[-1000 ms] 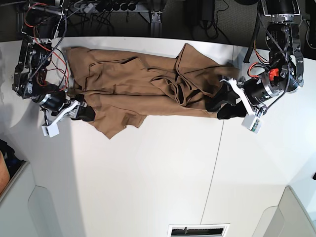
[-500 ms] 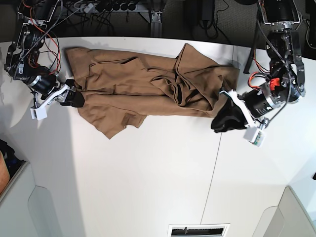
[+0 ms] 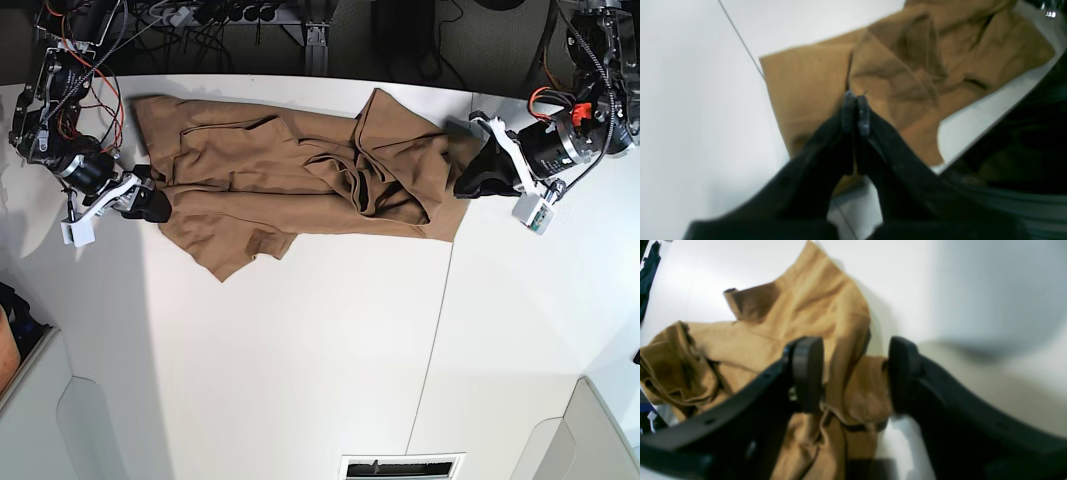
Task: Layout the t-shirt on the table in an organized manner, then fold the t-shirt properly
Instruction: 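Release and regrasp the folded shirt end with the left gripper, then lift the shirt end with the right gripper and move it toward the left gripper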
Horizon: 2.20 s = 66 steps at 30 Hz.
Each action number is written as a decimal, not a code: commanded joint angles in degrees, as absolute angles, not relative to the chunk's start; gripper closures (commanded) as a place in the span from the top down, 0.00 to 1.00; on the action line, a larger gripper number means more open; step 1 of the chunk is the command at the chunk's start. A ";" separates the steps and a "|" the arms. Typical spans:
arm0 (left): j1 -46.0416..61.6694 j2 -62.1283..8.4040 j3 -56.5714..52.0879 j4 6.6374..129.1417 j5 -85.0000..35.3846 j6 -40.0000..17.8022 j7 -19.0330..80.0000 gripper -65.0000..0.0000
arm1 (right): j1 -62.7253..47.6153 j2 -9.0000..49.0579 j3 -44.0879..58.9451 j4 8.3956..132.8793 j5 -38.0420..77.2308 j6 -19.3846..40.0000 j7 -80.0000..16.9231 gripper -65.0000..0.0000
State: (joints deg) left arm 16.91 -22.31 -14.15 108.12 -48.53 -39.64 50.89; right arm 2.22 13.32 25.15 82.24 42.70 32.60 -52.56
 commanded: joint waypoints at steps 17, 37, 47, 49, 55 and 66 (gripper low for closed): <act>9.96 -13.13 6.79 104.12 -31.38 -40.00 41.39 0.00 | 2.96 14.11 25.43 83.26 44.21 32.99 -53.49 0.48; 5.45 -17.26 3.20 107.15 -45.10 -40.00 49.39 0.00 | 2.96 13.45 25.43 88.05 42.17 32.73 -54.26 0.48; 11.60 -17.32 -7.88 104.51 -41.98 -40.00 49.17 0.00 | -0.25 13.50 25.43 86.30 39.40 32.77 -52.51 0.69; 12.08 -17.30 -8.71 104.16 -41.98 -40.00 48.60 0.00 | -0.60 13.52 25.43 86.30 39.29 32.77 -51.07 0.69; 12.69 -17.30 -8.69 104.16 -42.41 -40.00 48.45 0.00 | 0.69 13.45 25.41 86.30 38.72 32.75 -48.62 0.69; 12.71 -17.30 -8.69 104.16 -42.65 -40.00 48.49 0.00 | 7.86 13.28 24.60 82.50 37.91 32.75 -46.92 0.69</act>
